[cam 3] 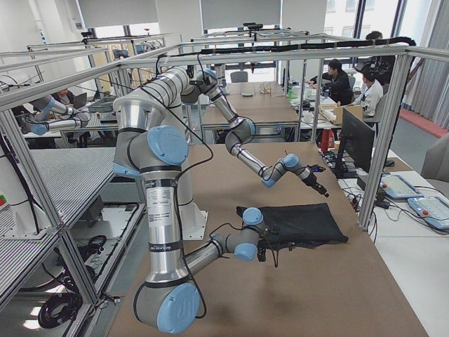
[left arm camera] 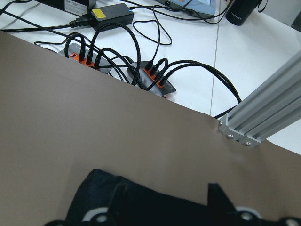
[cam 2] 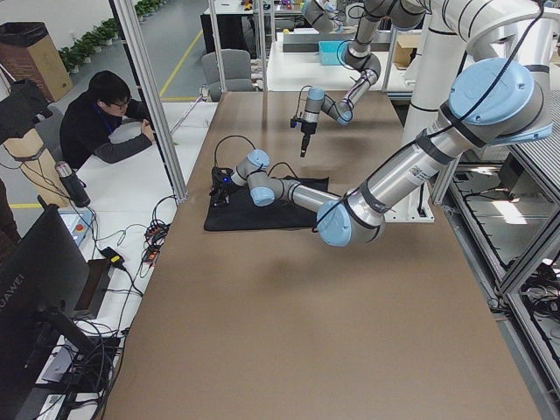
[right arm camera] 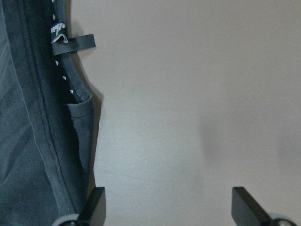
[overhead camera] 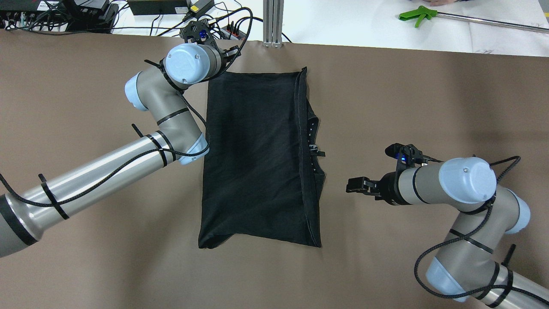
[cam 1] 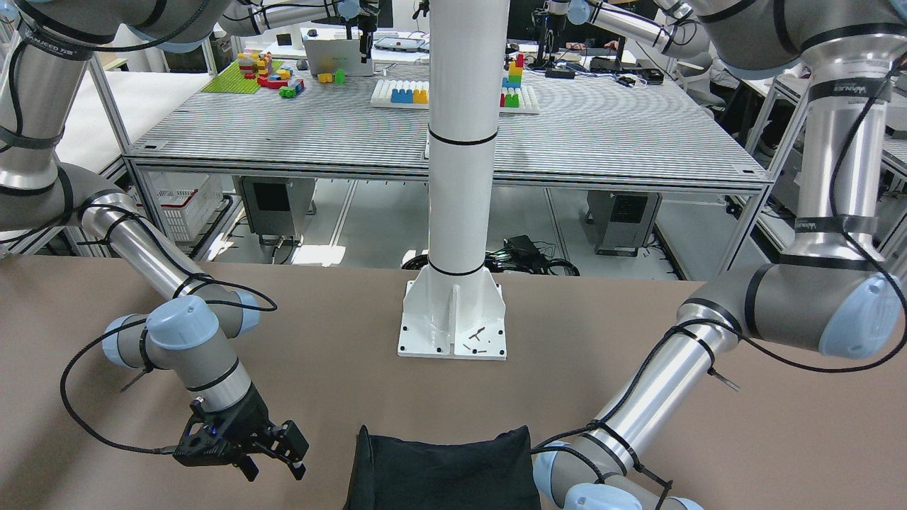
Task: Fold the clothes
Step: 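Push the bundle straight with the left gripper while the right gripper moves over it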
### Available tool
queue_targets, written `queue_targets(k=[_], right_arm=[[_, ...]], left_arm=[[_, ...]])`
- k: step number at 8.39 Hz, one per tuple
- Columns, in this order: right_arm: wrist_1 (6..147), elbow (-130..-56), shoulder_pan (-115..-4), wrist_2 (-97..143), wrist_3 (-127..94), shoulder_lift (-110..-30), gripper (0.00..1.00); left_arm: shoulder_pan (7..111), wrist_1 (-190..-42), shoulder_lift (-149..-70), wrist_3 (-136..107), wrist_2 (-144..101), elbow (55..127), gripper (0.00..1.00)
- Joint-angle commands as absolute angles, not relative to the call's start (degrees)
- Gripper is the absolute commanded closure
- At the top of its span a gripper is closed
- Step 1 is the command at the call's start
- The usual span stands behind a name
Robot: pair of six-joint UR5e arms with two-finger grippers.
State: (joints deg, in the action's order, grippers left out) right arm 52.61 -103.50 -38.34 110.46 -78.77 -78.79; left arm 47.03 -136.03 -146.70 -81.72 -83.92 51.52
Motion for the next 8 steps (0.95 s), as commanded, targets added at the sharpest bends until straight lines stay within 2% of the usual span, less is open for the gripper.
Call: queue_targets(k=[1,3,4,8], right_arm=[[66.1,-103.4,-38.7,104.3,-69.9,-69.1,0.06],[76.7,-102.8,-38.8,95.8,-63.1,-62.3,0.06],[80.8,-99.9,-38.8,94.4,-59.9,-57.2,0.06],[79.6,-79.7,-38.9,87.6,-57.0,-44.1,0.06]], left_arm=[[52.5,-135.7,-145.3,-74.3,-94.0,53.9,0.05],[54.7,-136.0,-141.3,-73.0,-98.6,57.9,0.05],[56.3,-136.2,-139.4,-72.3,-101.7,59.7,0.05],[57.1,-136.3,-137.5,-71.0,-102.5,61.6,0.05]])
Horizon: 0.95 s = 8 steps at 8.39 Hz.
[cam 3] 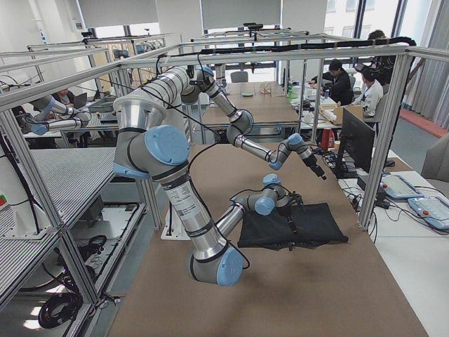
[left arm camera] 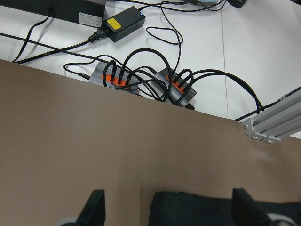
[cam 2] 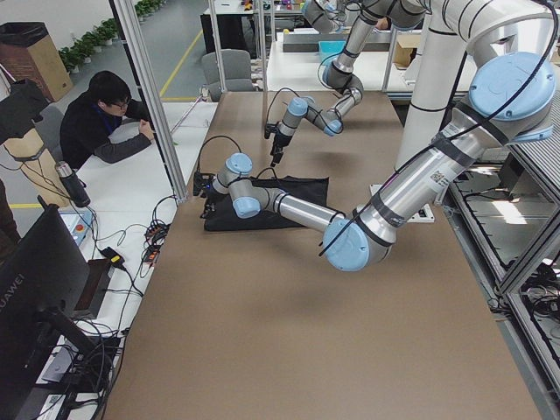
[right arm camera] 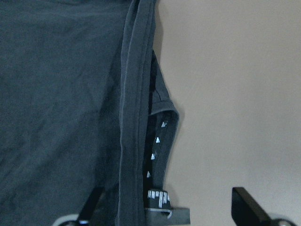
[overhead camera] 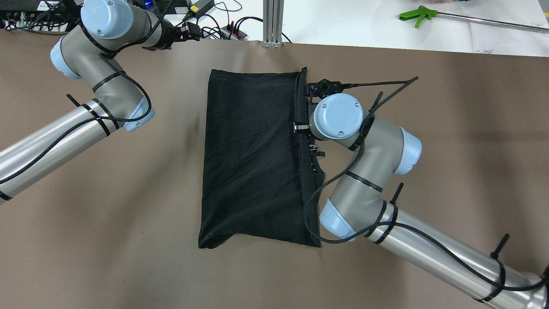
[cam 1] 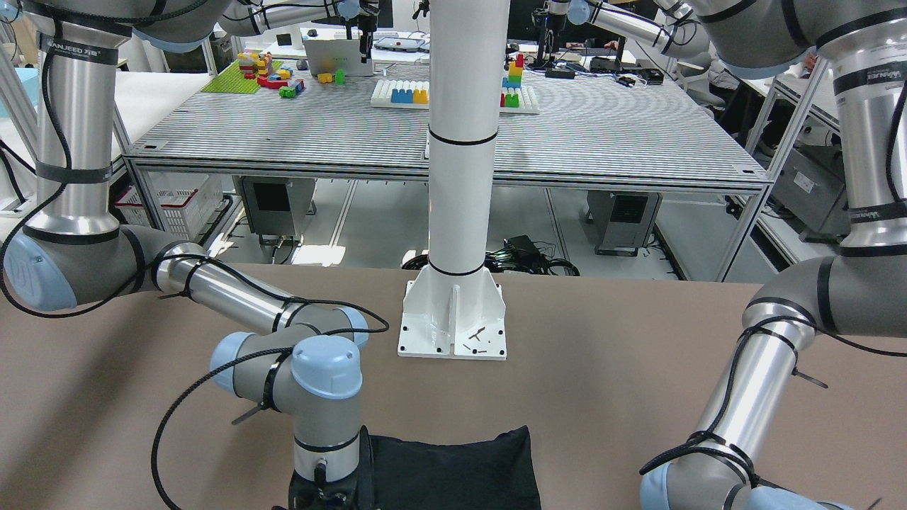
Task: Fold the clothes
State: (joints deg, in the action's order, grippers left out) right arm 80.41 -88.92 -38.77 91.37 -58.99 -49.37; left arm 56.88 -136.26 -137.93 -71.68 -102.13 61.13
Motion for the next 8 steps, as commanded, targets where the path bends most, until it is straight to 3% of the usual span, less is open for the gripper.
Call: queue_targets(k=[1,3,8], right_arm=[[75.5,-74.1,-39.0,86.0,-57.0,-42.7,0.06],[71.4,-67.6,-39.0,84.7,-57.0,-40.6,0.06],[71.4,-66.3,-37.5,84.3,-57.7,-40.5,0.06]], left_arm=[[57.1,-136.3,-137.5,-71.0,-102.5,61.6,0.05],[57.1,-136.1,-137.5,-70.9,-102.5,61.6,0.05],[57.1,-136.1,-137.7,-70.9,-102.4,61.6,0.05]])
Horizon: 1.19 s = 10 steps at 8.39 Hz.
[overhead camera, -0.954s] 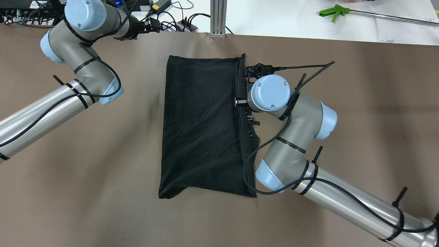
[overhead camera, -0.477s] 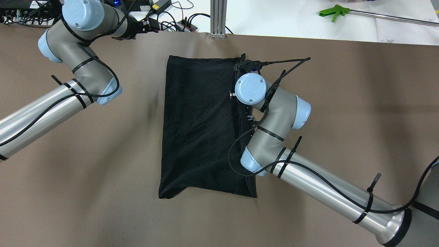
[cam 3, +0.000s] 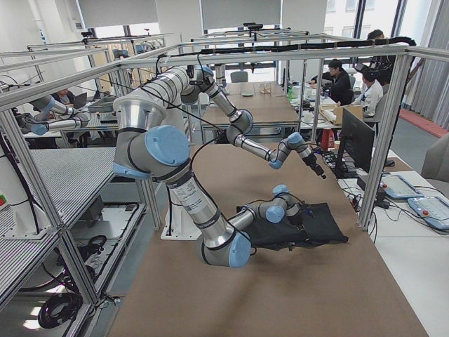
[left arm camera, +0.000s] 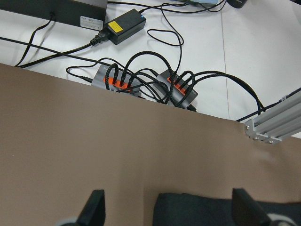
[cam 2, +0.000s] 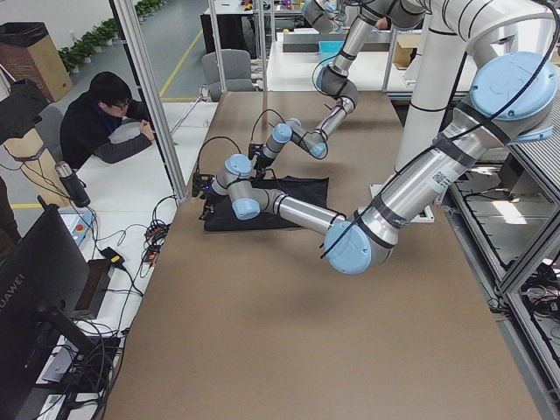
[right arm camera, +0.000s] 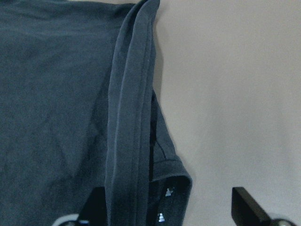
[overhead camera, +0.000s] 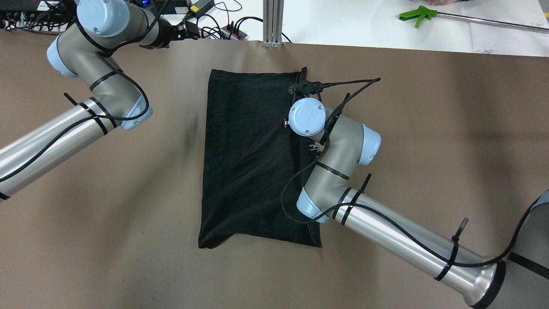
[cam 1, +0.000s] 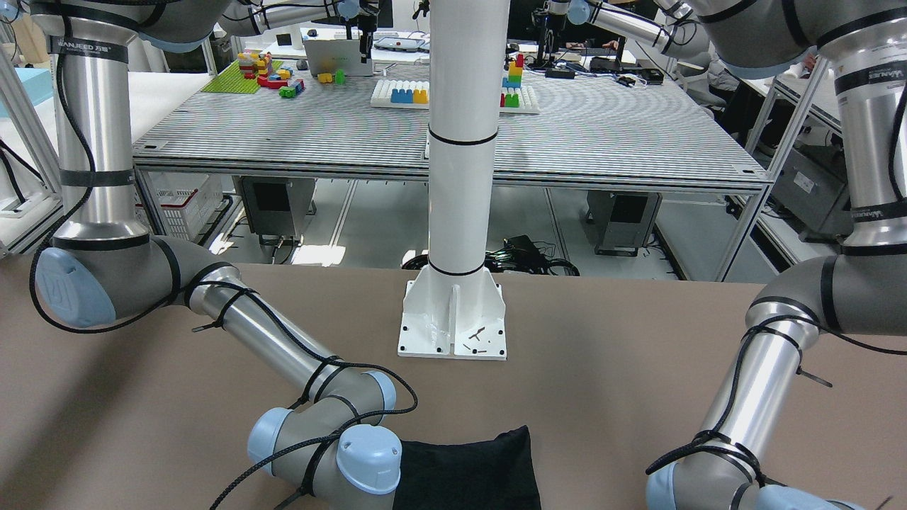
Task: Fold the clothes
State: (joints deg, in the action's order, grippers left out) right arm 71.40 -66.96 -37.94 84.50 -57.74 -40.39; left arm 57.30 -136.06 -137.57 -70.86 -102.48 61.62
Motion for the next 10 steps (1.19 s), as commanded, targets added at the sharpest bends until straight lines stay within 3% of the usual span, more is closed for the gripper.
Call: queue_targets(k=[1,7,10], right_arm=[[71.4,-66.3,-37.7,84.3,-57.3,-40.7,0.06],[67.9,-66.9,-49.4,96.3,-45.6,-46.8,0.06],[68.4,-67.9,-51.0,100.0,-47.0,-44.0,0.06]], left_arm=[[57.0,-136.0,-137.8,-70.9,-102.4,61.6,0.05],[56.7,-135.6,-138.2,-71.9,-102.3,63.1,0.05],[56.7,-135.6,-138.2,-71.9,-102.3,63.2,0.05]])
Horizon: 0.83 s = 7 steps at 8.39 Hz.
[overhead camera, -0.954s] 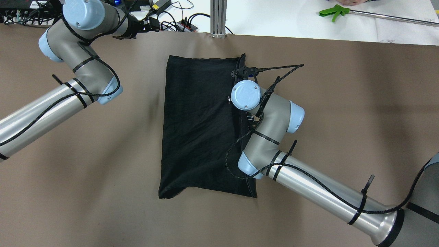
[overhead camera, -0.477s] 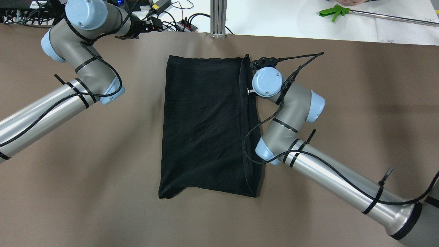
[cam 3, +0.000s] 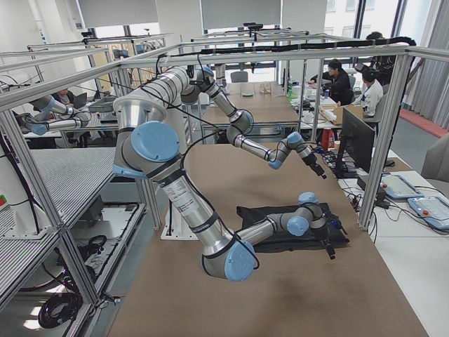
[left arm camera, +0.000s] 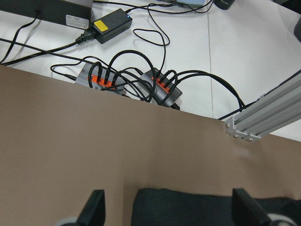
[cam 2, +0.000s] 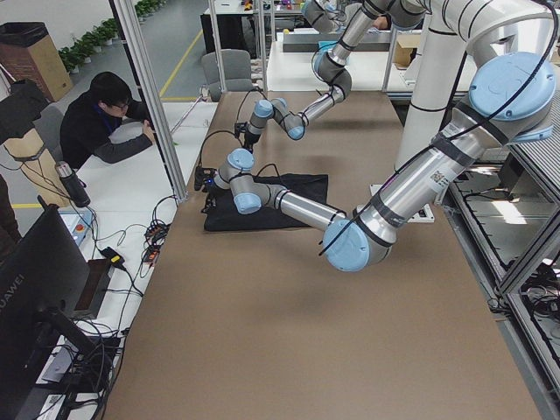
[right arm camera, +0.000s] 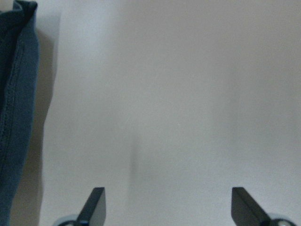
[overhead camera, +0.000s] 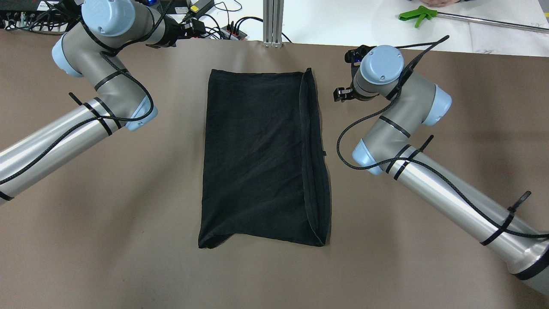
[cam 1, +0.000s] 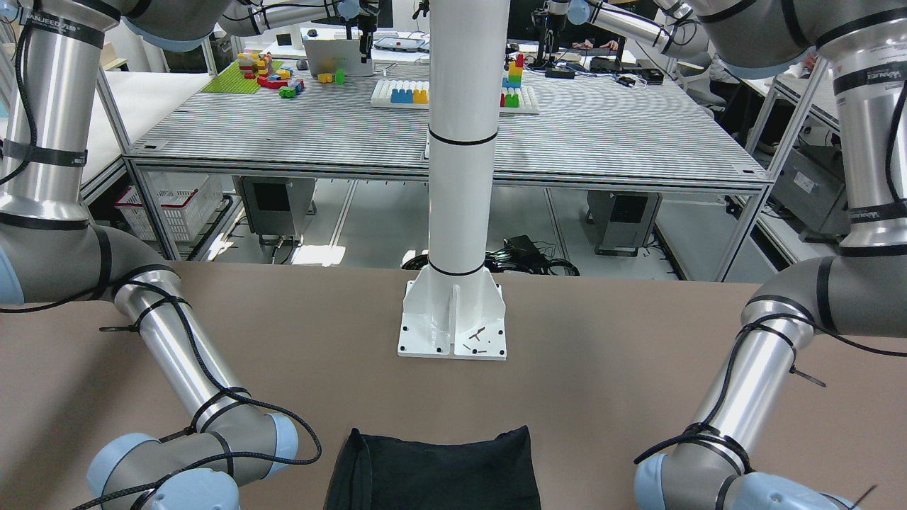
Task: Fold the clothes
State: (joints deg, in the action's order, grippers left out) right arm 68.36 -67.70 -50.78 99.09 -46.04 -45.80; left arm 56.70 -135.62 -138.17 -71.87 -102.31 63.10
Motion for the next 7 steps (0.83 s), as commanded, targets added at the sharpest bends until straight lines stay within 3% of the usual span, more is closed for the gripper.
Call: queue_targets(k=[1,4,7], right_arm=[[68.4,-67.4,-49.4,96.8,-48.3,-41.9,0.06],[67.7,-62.0,-44.2,85.9,-48.5,-35.9,0.06],[56.5,-49.9,-41.3,79.0,-48.7,-32.1,0.06]], left_arm=[[56.7,-135.6,-138.2,-71.8,-102.3,63.1,0.05],[56.7,-135.7,-138.1,-71.3,-102.4,63.0,0.05],[56.7,-135.7,-138.1,-71.1,-102.3,62.8,0.05]])
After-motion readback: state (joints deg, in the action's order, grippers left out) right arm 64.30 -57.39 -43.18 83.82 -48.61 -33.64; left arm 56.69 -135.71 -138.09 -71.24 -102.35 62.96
